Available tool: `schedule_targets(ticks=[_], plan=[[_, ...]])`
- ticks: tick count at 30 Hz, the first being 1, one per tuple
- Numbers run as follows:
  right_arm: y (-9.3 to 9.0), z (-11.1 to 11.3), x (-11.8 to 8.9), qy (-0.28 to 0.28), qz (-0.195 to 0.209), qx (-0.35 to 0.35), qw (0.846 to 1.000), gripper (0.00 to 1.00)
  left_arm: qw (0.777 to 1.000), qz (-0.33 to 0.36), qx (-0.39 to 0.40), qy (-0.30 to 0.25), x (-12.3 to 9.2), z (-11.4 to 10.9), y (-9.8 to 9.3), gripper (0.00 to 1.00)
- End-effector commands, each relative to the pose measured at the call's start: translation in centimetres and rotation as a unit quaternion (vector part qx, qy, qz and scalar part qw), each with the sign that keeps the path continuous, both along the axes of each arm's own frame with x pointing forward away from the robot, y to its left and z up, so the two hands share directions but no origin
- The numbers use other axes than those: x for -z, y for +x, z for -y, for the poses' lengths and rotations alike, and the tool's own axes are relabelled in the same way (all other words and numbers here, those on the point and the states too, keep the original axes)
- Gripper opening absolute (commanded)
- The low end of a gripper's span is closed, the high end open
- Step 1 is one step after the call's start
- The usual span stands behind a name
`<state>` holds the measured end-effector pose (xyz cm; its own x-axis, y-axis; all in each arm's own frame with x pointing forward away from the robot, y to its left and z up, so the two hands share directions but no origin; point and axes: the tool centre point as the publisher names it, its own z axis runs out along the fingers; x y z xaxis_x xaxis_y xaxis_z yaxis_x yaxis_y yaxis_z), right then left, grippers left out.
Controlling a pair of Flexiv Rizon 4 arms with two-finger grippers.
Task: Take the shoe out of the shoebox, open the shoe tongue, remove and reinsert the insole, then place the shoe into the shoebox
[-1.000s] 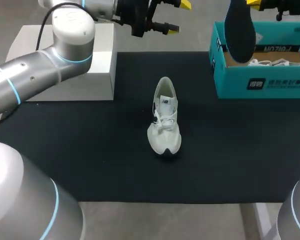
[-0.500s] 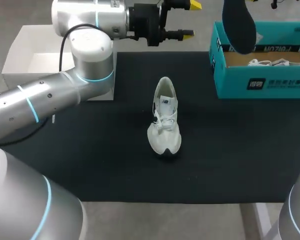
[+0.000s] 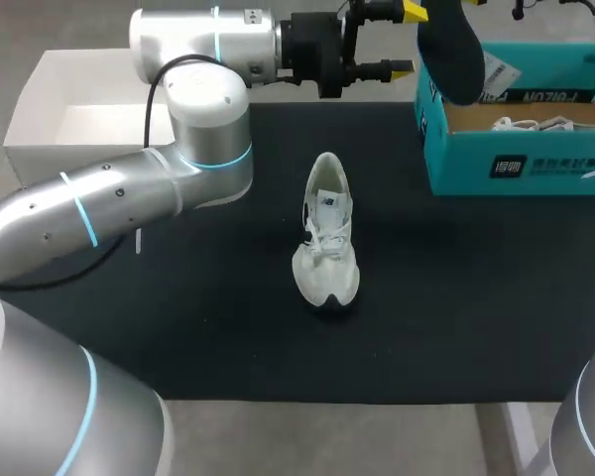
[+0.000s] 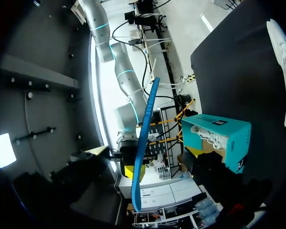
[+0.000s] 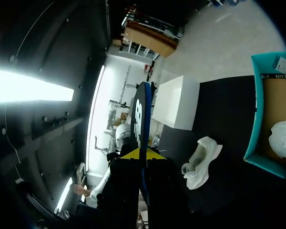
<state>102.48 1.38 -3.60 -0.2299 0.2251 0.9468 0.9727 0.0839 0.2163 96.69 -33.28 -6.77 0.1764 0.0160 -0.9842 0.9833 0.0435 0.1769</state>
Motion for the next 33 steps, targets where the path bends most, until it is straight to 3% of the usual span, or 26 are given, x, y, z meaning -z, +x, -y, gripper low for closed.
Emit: schedule_targets(ticks=[1, 2, 3, 8, 11, 20, 22, 23, 24, 33], plan=[[0.8, -0.3, 0.1, -0.001, -0.001, -0.007, 1.0, 0.0, 1.0, 0.002, -0.002, -0.005, 0.3, 0.5, -0.3, 0.74], [0.8, -0.3, 0.1, 0.0, -0.001, -0.007, 1.0, 0.0, 1.0, 0.003, -0.002, -0.005, 0.3, 0.5, -0.4, 0.53], [0.9, -0.3, 0.1, 0.0, -0.001, -0.007, 1.0, 0.0, 1.0, 0.003, -0.002, -0.005, 0.3, 0.5, -0.5, 0.49], [1.1, -0.7, 0.3, 0.006, -0.005, -0.004, 1.0, 0.0, 1.0, 0.005, 0.0, 0.0, 0.7, 0.6, -0.9, 0.47], [1.1, -1.2, 0.4, 0.015, -0.005, 0.003, 1.0, 0.0, 1.0, 0.005, 0.001, 0.001, 0.9, 0.9, -0.9, 0.33], [0.5, -1.9, 0.6, 0.027, 0.001, 0.014, 1.0, 0.0, 1.0, 0.01, 0.007, 0.0, 0.8, 2.1, -0.7, 0.32], [0.2, -1.9, 0.7, 0.03, 0.002, 0.017, 0.999, 0.0, 1.0, 0.01, 0.007, 0.0, 0.9, 2.1, -0.7, 0.27], [0.1, -1.9, 0.8, 0.03, 0.002, 0.018, 0.999, 0.0, 1.0, 0.01, 0.007, 0.0, 0.9, 2.1, -0.6, 0.05], [0.0, -2.0, 0.8, 0.03, 0.001, 0.018, 0.999, 0.0, 1.0, 0.01, 0.008, 0.001, 1.0, 2.1, -0.6, 0.0], [-0.5, -2.1, 0.7, 0.041, 0.021, 0.036, 0.998, 0.0, 1.0, 0.004, 0.011, 0.003, 1.3, 2.0, -0.3, 0.0]])
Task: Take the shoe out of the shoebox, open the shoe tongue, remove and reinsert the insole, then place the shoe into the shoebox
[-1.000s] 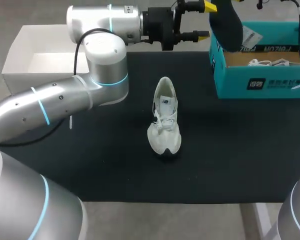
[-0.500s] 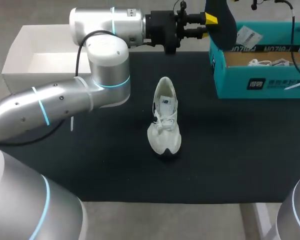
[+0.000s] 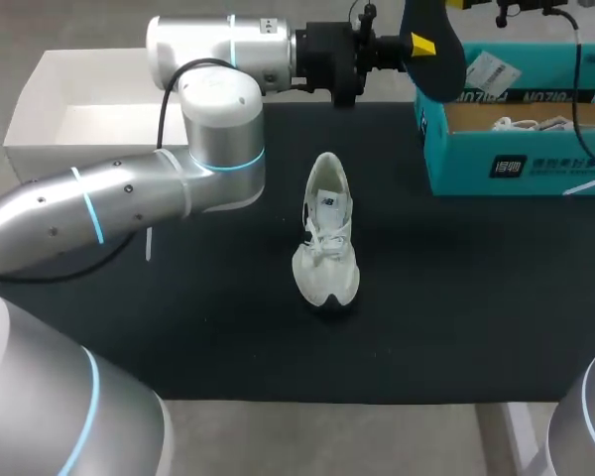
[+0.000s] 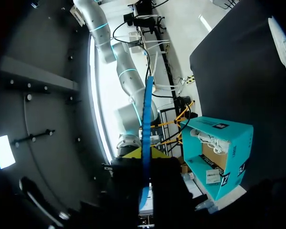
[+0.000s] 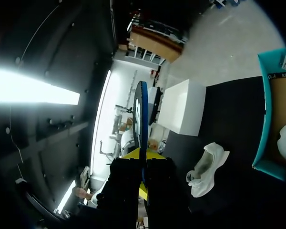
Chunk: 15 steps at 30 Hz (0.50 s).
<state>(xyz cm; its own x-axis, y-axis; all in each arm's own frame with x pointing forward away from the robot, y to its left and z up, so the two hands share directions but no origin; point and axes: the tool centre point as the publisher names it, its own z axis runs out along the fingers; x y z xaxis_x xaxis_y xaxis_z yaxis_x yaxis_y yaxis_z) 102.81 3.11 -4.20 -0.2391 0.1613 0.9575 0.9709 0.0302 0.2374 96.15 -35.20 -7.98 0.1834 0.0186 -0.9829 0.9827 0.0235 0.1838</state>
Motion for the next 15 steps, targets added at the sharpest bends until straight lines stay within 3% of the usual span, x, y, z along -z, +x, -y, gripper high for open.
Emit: schedule_targets(ticks=[1, 2, 9, 15], plan=[[-0.9, -0.4, 0.0, 0.001, 0.014, 0.017, 1.0, 0.28, 1.0, 0.001, 0.002, 0.0, 0.1, 0.0, 0.2, 0.0], [-0.8, -0.3, 0.0, 0.0, 0.021, 0.018, 1.0, 1.0, 1.0, -0.002, 0.005, -0.001, 0.0, -0.1, 0.2, 0.0], [-1.0, 0.3, -0.8, 0.005, 0.072, 0.032, 0.997, 1.0, 1.0, -0.003, 0.008, -0.007, -0.6, -1.5, 0.2, 0.0], [-3.0, 0.2, -1.9, 0.005, 0.105, 0.015, 0.994, 1.0, 1.0, -0.008, 0.001, -0.002, -0.5, -3.6, 0.7, 0.0]])
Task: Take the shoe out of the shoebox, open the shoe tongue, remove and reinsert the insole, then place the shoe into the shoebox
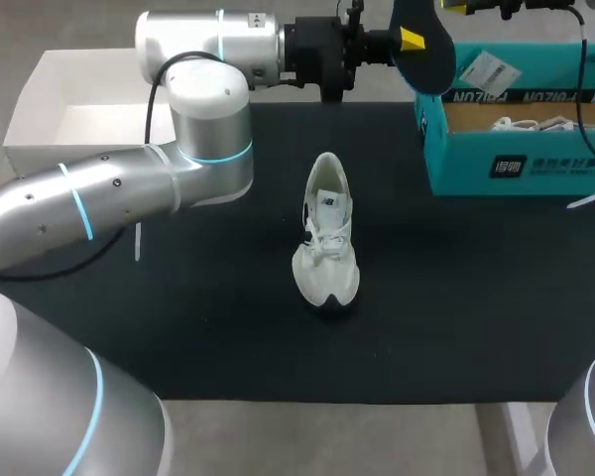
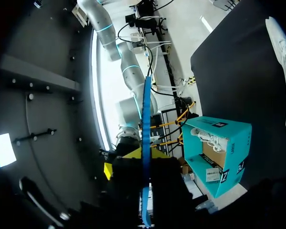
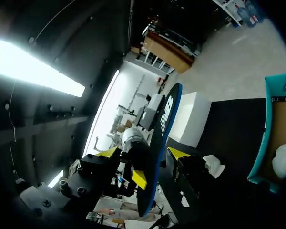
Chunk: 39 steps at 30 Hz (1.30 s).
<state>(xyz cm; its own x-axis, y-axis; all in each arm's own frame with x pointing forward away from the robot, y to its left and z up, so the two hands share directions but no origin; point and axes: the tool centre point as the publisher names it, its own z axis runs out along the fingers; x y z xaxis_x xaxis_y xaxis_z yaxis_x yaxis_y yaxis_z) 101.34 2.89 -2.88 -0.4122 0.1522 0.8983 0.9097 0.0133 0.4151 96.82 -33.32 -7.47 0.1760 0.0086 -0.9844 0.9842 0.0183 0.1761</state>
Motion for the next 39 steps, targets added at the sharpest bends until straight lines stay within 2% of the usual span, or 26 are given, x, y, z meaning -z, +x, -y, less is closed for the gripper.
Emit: schedule_targets(ticks=[1, 11, 24, 30, 34, 36, 39], plan=[[-2.0, -0.2, -0.7, 0.0, 0.01, 0.001, 1.0, 1.0, 1.0, -0.009, -0.005, 0.001, 0.1, -2.1, 0.2, 0.0], [-5.8, -2.1, -1.2, 0.018, 0.009, -0.018, 1.0, 1.0, 1.0, -0.017, -0.019, -0.012, -0.9, -4.3, 0.9, 0.0], [-5.9, -2.2, -1.2, 0.014, 0.014, -0.01, 1.0, 1.0, 1.0, -0.013, -0.008, -0.019, -2.1, -4.7, 0.9, 0.0], [-5.9, -2.2, -1.2, 0.014, 0.014, -0.01, 1.0, 1.0, 1.0, -0.007, -0.007, -0.016, -2.7, -5.5, 0.6, 0.0], [-6.1, -3.3, 0.8, -0.03, -0.054, -0.006, 0.998, 1.0, 1.0, -0.005, -0.01, -0.016, -2.8, -6.1, 0.7, 0.0], [-6.7, -3.6, 1.7, -0.014, -0.079, -0.006, 0.997, 1.0, 1.0, -0.005, -0.012, -0.015, -2.9, -6.2, 0.7, 0.0], [-7.4, -3.9, 2.6, -0.003, -0.087, -0.004, 0.996, 1.0, 1.0, -0.008, -0.012, -0.016, -3.0, -6.4, 0.5, 0.0]])
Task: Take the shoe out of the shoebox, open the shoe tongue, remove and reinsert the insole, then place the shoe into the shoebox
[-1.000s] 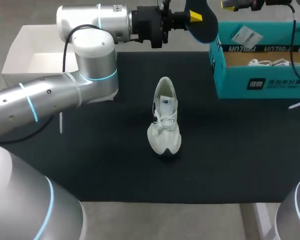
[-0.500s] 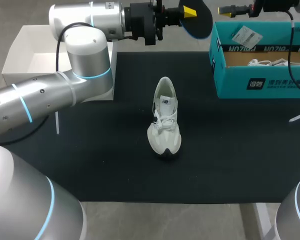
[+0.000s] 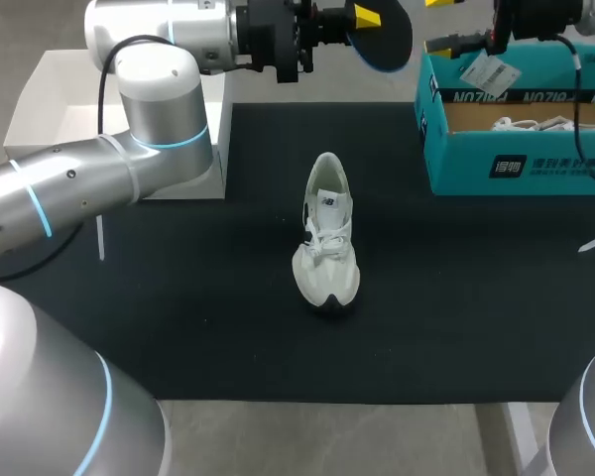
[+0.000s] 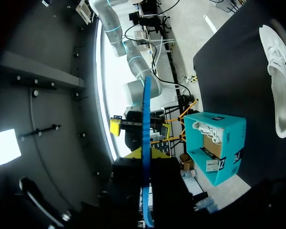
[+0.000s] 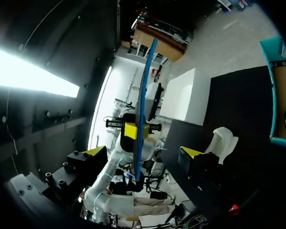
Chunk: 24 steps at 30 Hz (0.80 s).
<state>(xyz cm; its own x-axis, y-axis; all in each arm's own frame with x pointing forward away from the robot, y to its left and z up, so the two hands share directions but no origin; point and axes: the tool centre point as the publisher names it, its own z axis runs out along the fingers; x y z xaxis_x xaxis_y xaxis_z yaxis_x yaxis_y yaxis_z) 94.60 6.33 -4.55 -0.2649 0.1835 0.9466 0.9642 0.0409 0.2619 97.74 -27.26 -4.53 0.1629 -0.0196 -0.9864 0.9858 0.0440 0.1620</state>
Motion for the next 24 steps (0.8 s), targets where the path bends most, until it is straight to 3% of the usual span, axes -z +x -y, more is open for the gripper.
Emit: schedule_targets(ticks=[1, 13, 18, 24], plan=[[-0.9, -0.6, 1.1, 0.016, -0.011, 0.005, 1.0, 1.0, 1.0, -0.002, -0.001, -0.001, -0.1, -0.4, -0.4, 0.0], [-2.5, -0.4, 2.1, 0.033, -0.034, 0.023, 0.999, 1.0, 0.999, -0.05, -0.001, 0.002, 1.1, -1.0, -0.6, 0.0], [-2.7, -0.4, 1.7, 0.03, -0.044, 0.008, 0.999, 1.0, 0.987, -0.158, 0.013, 0.011, 1.5, -1.5, 0.2, 0.0], [-2.7, -0.4, 1.7, 0.03, -0.044, 0.008, 0.999, 1.0, 0.987, -0.158, 0.013, 0.011, 1.5, -1.5, 0.2, 0.0]])
